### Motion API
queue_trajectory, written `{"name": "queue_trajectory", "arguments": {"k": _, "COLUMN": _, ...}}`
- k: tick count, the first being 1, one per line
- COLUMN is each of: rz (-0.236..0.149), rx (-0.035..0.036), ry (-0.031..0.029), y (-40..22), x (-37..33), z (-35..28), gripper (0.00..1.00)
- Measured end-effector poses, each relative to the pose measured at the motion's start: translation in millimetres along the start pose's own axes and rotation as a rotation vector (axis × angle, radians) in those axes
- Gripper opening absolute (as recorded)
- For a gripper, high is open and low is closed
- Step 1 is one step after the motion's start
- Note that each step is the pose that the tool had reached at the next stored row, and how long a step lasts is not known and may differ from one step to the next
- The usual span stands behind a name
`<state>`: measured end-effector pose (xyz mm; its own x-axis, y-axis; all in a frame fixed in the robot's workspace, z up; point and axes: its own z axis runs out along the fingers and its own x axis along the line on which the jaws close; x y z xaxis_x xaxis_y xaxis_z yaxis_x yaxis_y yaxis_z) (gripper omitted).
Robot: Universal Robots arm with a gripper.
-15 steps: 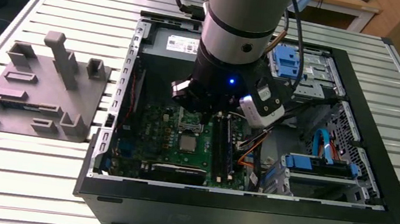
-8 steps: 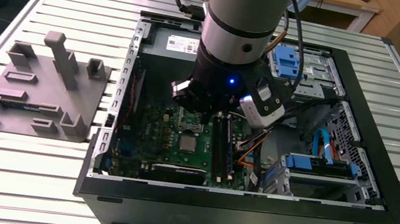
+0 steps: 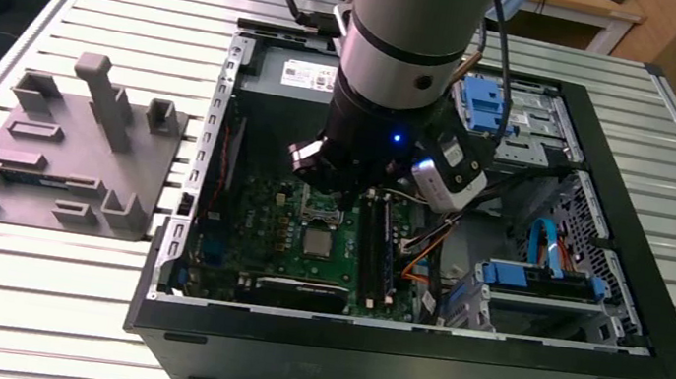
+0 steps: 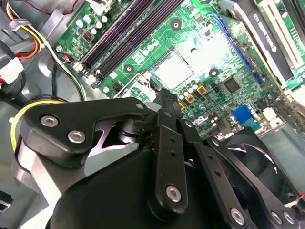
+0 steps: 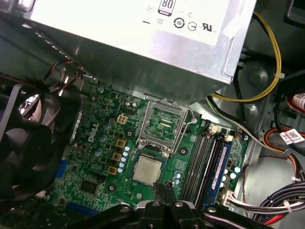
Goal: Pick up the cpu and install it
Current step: 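Close the cpu cover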
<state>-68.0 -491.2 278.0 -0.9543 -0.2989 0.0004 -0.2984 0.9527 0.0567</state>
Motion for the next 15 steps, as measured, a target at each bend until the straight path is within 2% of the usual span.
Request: {"name": "queue_trajectory", "arguments": {"k": 15, "rz": 0.0, "rx": 0.0, "ry": 0.0001, "y": -0.1, "x": -0.3, "z": 0.0, "gripper": 0.1}}
